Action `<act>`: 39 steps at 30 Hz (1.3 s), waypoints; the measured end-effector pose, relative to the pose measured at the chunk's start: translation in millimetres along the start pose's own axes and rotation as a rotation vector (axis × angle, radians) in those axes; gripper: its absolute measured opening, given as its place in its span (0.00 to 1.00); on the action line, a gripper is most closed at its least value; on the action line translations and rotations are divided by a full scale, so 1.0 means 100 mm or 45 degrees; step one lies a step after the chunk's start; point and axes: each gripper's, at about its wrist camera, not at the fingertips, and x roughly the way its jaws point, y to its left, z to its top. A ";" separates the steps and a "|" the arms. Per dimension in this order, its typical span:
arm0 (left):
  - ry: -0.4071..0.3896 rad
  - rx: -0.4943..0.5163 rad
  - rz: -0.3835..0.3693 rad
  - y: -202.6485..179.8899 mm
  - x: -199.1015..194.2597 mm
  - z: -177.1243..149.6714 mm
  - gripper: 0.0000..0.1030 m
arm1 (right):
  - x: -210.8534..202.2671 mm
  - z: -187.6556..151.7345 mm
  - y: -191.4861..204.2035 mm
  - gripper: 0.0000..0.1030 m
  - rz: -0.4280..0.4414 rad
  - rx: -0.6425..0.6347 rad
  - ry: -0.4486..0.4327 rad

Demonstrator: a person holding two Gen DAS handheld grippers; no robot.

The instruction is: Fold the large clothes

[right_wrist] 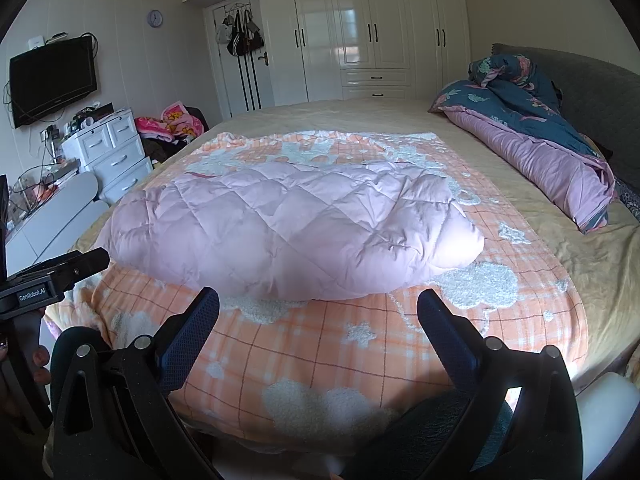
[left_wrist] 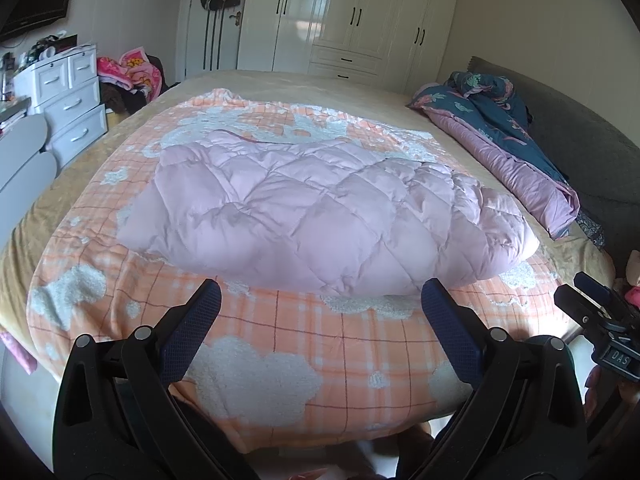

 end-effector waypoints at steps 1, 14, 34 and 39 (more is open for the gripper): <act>-0.001 -0.003 -0.006 0.00 0.00 0.00 0.91 | 0.00 0.00 0.00 0.96 -0.003 -0.001 -0.002; 0.000 0.000 -0.004 0.00 0.00 0.00 0.91 | -0.02 0.01 0.00 0.96 -0.003 0.001 -0.005; -0.003 0.009 -0.003 0.00 -0.02 -0.01 0.91 | -0.02 0.00 0.00 0.96 -0.003 0.000 -0.005; -0.002 0.012 0.009 0.00 -0.02 -0.01 0.91 | -0.02 0.01 0.01 0.96 -0.003 0.001 -0.006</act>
